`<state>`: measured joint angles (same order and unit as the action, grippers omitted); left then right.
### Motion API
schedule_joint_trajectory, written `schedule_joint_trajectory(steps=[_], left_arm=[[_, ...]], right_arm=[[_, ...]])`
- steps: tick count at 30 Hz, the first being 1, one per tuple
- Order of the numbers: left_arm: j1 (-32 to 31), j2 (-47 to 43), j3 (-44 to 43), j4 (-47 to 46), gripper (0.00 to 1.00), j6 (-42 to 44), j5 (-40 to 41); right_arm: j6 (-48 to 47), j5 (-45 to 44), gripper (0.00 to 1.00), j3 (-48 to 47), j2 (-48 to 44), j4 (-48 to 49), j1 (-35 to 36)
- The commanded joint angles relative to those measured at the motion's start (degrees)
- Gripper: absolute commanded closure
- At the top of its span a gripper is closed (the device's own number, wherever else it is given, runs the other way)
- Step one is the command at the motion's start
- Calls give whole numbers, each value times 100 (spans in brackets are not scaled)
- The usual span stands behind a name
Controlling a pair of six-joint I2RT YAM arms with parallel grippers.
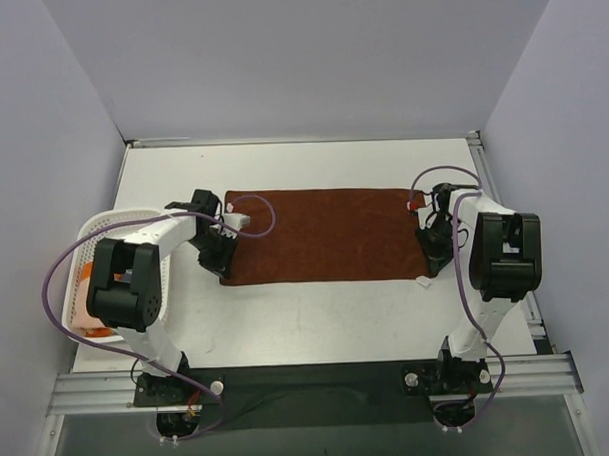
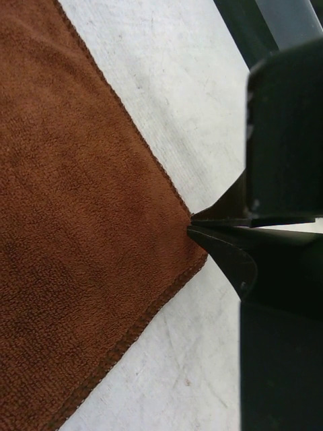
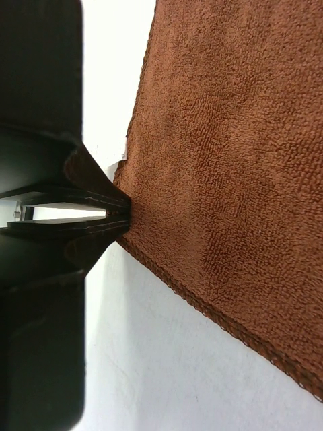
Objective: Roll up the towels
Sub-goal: Flatten the towel
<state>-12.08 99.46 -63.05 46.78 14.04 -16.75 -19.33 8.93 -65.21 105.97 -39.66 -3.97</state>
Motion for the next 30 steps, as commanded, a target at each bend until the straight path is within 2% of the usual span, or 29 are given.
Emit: schedule_joint_trajectory(steps=[1, 9, 16, 23, 26, 27, 29, 30], left_arm=[[-49, 143, -199, -152, 89, -25, 128], [-40, 162, 257, -108, 92, 213, 1015], [-58, -225, 635, 155, 92, 467, 1253], [-102, -366, 662, 287, 93, 600, 1175], [-120, -427, 548, 445, 92, 643, 877], [-128, -514, 469, 480, 90, 644, 745], [-111, -646, 311, 629, 82, 679, 595], [-111, -795, 119, 665, 78, 705, 464]], right_arm=[[-18, -278, 89, 70, 125, -77, 36], [-343, -874, 89, 87, 266, -77, 36], [-782, -1279, 87, 368, 90, -86, 80], [-923, -1061, 85, 658, -181, -138, 361], [-871, -737, 77, 659, -383, -279, 501], [-844, -648, 70, 598, -437, -453, 511], [-774, -437, 63, 326, -638, -639, 485], [-765, -366, 57, 220, -726, -822, 450]])
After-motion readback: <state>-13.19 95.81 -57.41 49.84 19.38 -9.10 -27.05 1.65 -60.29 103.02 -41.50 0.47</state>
